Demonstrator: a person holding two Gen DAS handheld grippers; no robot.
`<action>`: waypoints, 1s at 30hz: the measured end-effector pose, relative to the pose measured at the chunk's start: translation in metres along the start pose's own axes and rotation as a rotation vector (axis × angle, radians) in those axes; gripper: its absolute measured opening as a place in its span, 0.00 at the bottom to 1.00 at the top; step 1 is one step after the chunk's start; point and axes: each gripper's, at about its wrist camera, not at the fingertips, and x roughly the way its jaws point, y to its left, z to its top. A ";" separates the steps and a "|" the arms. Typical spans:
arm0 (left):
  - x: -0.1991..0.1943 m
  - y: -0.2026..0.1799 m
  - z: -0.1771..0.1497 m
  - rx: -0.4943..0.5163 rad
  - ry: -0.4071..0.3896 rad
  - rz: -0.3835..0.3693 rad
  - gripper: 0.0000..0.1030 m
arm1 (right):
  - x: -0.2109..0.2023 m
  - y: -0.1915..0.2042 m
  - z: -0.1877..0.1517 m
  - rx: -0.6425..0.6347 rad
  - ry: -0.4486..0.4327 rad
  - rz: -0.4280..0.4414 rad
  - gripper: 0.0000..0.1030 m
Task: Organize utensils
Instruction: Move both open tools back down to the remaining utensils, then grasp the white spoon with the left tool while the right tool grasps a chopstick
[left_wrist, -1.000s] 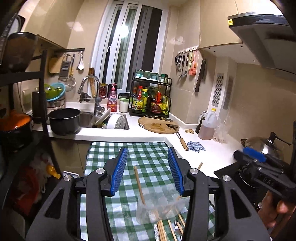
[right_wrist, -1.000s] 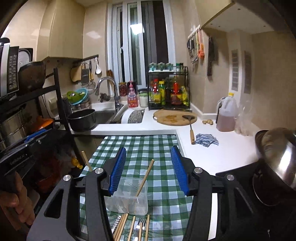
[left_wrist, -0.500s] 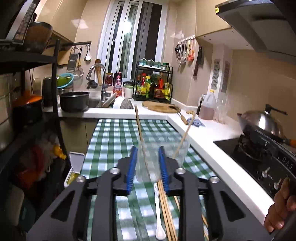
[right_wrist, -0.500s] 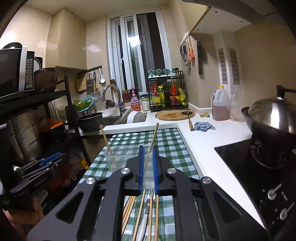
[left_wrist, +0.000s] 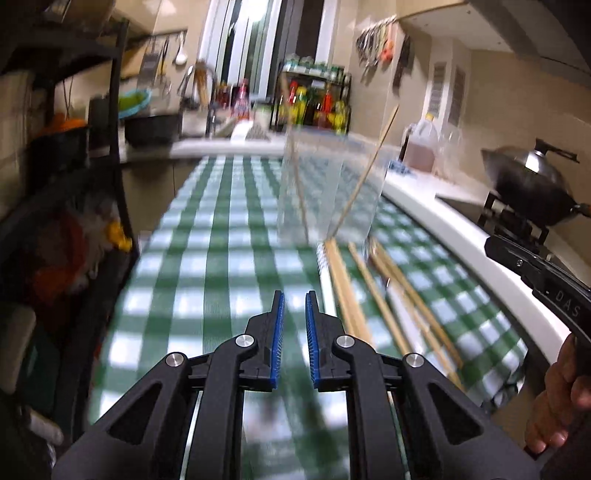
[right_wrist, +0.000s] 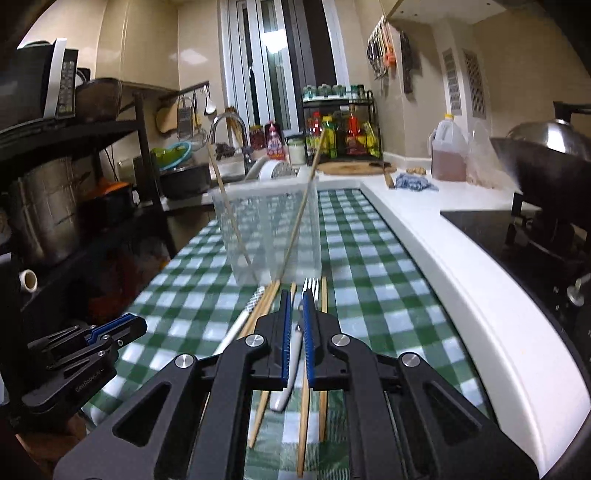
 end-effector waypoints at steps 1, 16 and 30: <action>0.002 0.001 -0.004 -0.001 0.012 0.006 0.11 | 0.002 -0.002 -0.005 0.004 0.013 -0.001 0.07; 0.021 0.004 -0.023 -0.044 0.055 -0.007 0.11 | 0.029 -0.022 -0.051 0.022 0.141 -0.019 0.07; 0.046 -0.009 -0.033 -0.156 0.098 -0.123 0.12 | 0.035 -0.018 -0.064 -0.001 0.212 -0.037 0.19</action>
